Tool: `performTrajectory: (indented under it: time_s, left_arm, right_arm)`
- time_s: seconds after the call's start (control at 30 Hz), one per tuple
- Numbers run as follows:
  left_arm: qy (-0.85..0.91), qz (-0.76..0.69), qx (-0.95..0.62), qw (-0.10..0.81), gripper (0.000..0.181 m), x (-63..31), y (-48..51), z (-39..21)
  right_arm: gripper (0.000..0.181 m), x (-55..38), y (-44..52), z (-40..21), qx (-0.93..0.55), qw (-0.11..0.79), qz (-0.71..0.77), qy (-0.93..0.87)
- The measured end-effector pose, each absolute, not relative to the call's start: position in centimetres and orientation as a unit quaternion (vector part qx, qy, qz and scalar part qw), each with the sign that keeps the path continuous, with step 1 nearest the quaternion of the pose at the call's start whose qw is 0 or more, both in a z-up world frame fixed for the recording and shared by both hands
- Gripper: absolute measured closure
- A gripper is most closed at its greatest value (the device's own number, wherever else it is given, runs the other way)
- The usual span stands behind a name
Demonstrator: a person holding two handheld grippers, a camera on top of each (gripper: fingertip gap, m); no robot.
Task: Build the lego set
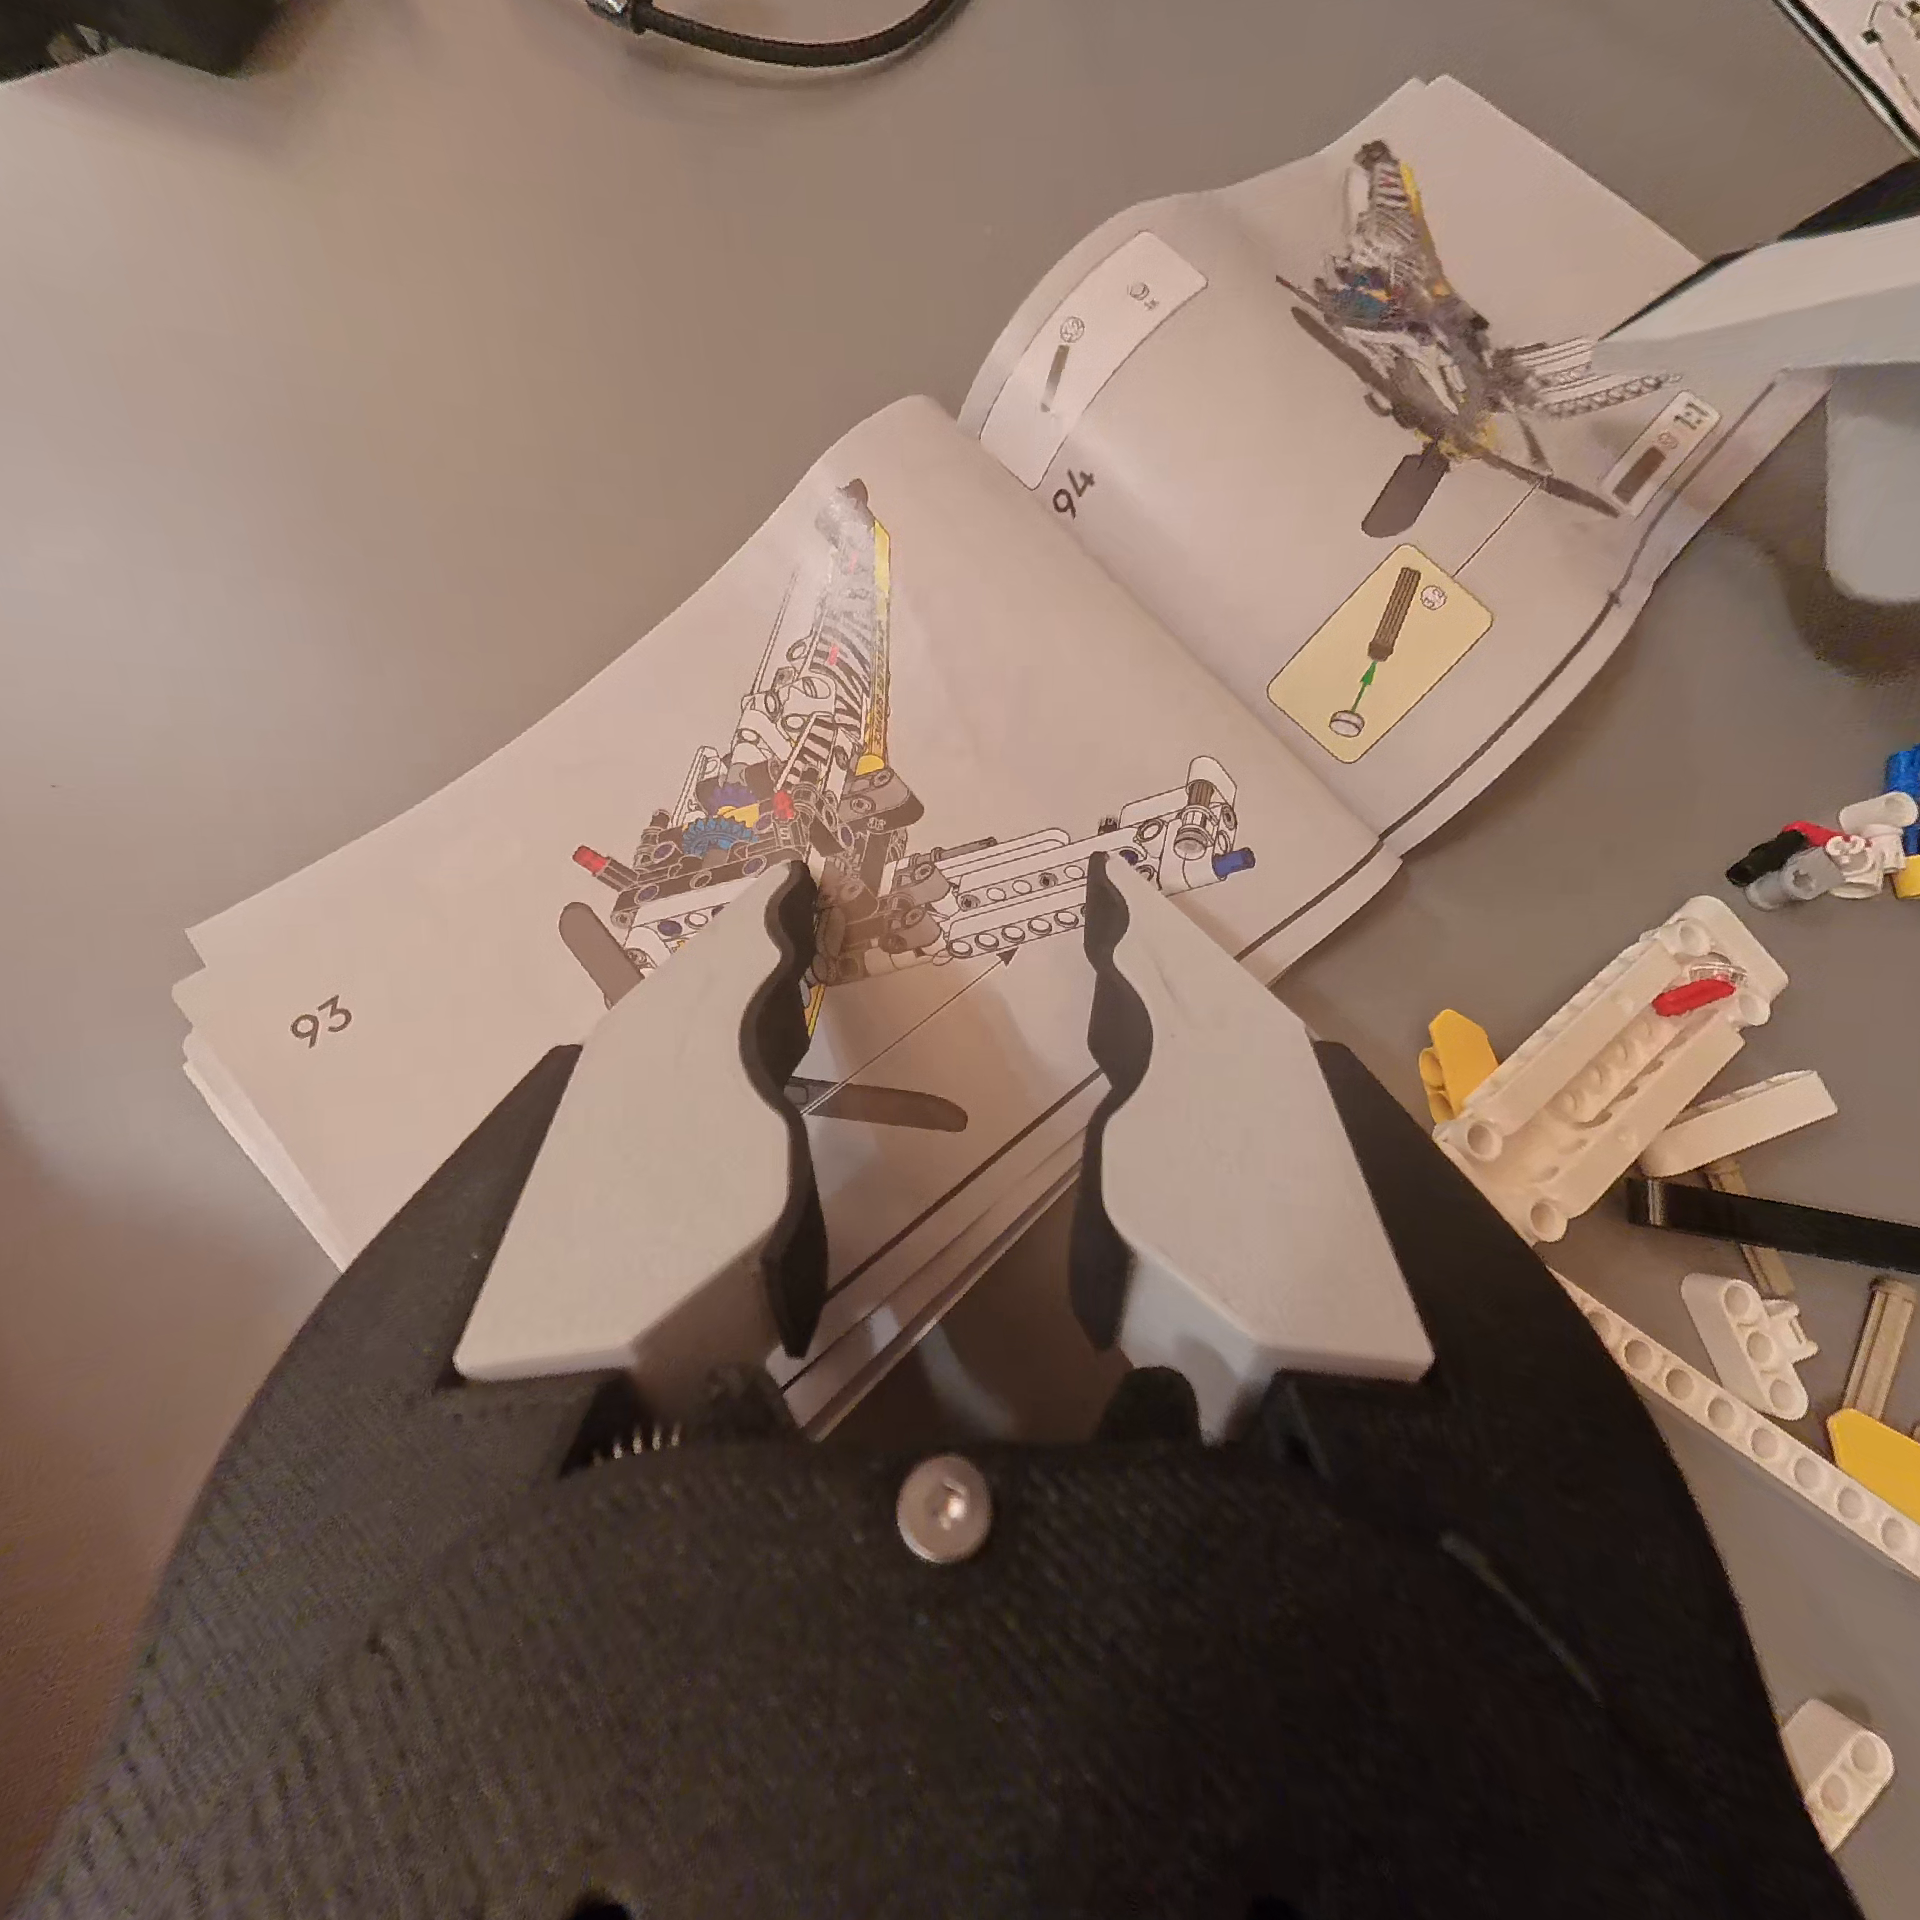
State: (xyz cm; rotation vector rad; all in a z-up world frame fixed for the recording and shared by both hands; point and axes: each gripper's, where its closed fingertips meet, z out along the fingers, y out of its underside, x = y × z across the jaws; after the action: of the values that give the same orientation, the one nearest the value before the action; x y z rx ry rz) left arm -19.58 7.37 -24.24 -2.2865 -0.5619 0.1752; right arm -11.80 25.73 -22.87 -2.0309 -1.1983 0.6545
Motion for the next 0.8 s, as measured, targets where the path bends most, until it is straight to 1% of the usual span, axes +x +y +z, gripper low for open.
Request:
performTrajectory:
  time_s: [0.03,0.13,0.17,0.2,0.27,0.3,0.43,0.53,0.57,0.63,0.67,0.73,0.8]
  left_arm:
    - [-0.22,0.069,-0.896,0.38,0.128,-19.6,7.4,-24.2]
    - [-0.22,0.069,-0.896,0.38,0.128,-19.6,7.4,-24.2]
    - [-0.22,0.068,-0.896,0.381,0.128,-19.6,7.4,-24.2]
    - [-0.22,0.068,-0.895,0.381,0.128,-19.6,7.4,-24.2]
    - [-0.221,0.067,-0.895,0.381,0.128,-19.6,7.4,-24.2]
    - [-0.22,0.067,-0.895,0.381,0.128,-19.6,7.4,-24.2]
    - [-0.22,0.068,-0.895,0.381,0.128,-19.6,7.4,-24.2]
    - [-0.22,0.068,-0.896,0.381,0.128,-19.6,7.4,-24.2]
    - [-0.219,0.069,-0.896,0.38,0.128,-19.6,7.4,-24.2]
    - [-0.219,0.068,-0.896,0.381,0.128,-19.6,7.4,-24.2]
    - [-0.22,0.067,-0.896,0.381,0.128,-19.6,7.4,-24.2]
    - [-0.22,0.067,-0.896,0.38,0.128,-19.6,7.4,-24.2]
    - [-0.22,0.067,-0.896,0.381,0.128,-19.6,7.4,-24.2]
  right_arm:
    - [0.12,-11.8,26.0,-23.0,-0.785,0.338,0.248,-0.456]
    - [0.115,-11.7,26.5,-23.8,-0.804,0.316,0.241,-0.442]
    - [0.11,-11.6,26.7,-24.1,-0.811,0.312,0.237,-0.436]
    - [0.104,-11.4,26.9,-24.1,-0.816,0.308,0.234,-0.43]
    - [0.084,-11.3,27.1,-23.4,-0.819,0.314,0.242,-0.416]
    - [0.08,-11.3,27.2,-22.6,-0.818,0.321,0.25,-0.406]
    - [0.08,-11.6,27.9,-17.5,-0.788,0.37,0.277,-0.408]
    - [0.085,-11.3,30.2,-14.5,-0.759,0.408,0.24,-0.447]
    - [0.083,-11.0,31.1,-14.1,-0.759,0.41,0.216,-0.457]
    - [0.086,-11.0,31.3,-13.7,-0.755,0.392,0.191,-0.489]
    - [0.085,-11.4,30.6,-13.5,-0.746,0.379,0.202,-0.509]
    - [0.078,-12.5,28.1,-12.8,-0.716,0.349,0.26,-0.545]
    - [0.078,-13.2,25.1,-12.9,-0.692,0.315,0.319,-0.566]
